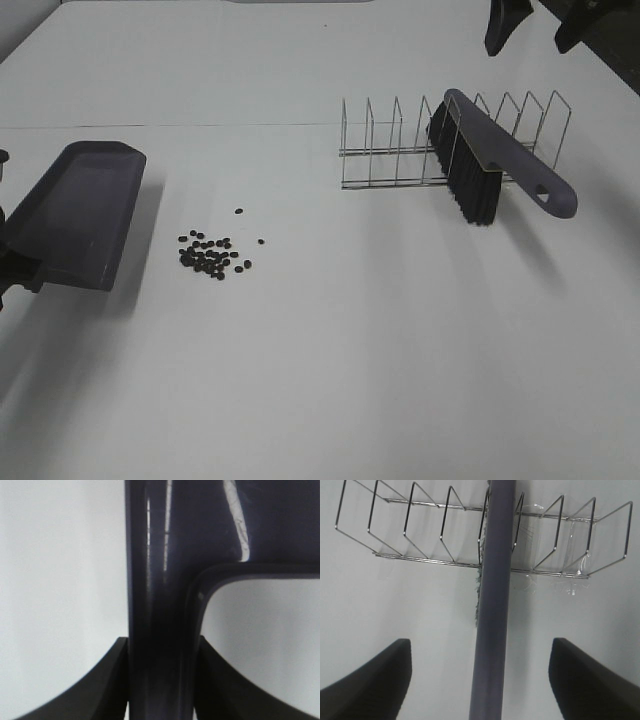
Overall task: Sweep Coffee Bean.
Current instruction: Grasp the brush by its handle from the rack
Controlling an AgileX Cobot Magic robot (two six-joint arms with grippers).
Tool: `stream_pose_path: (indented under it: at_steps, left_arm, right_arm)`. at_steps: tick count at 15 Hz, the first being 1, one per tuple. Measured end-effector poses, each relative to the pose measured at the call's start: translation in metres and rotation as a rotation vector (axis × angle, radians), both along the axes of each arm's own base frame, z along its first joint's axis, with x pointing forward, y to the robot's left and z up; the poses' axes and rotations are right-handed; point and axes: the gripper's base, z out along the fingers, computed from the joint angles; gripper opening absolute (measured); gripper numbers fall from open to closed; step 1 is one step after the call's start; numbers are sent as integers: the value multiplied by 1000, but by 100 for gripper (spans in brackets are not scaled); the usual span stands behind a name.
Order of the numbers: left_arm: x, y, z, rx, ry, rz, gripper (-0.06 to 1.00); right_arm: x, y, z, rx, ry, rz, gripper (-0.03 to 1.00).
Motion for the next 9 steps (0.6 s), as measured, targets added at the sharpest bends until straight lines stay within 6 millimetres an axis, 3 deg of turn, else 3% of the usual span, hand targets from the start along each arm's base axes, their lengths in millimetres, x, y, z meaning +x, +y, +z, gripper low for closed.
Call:
stream_pose_path:
  at_steps: [6,9]
  left_arm:
    - [0,0,0,1,0,-1,33]
    - [0,0,0,1,0,-1,33]
  right_arm:
    - [30,3,-70,-18,131,19,72]
    - [39,3,-92,-20,138,23,72]
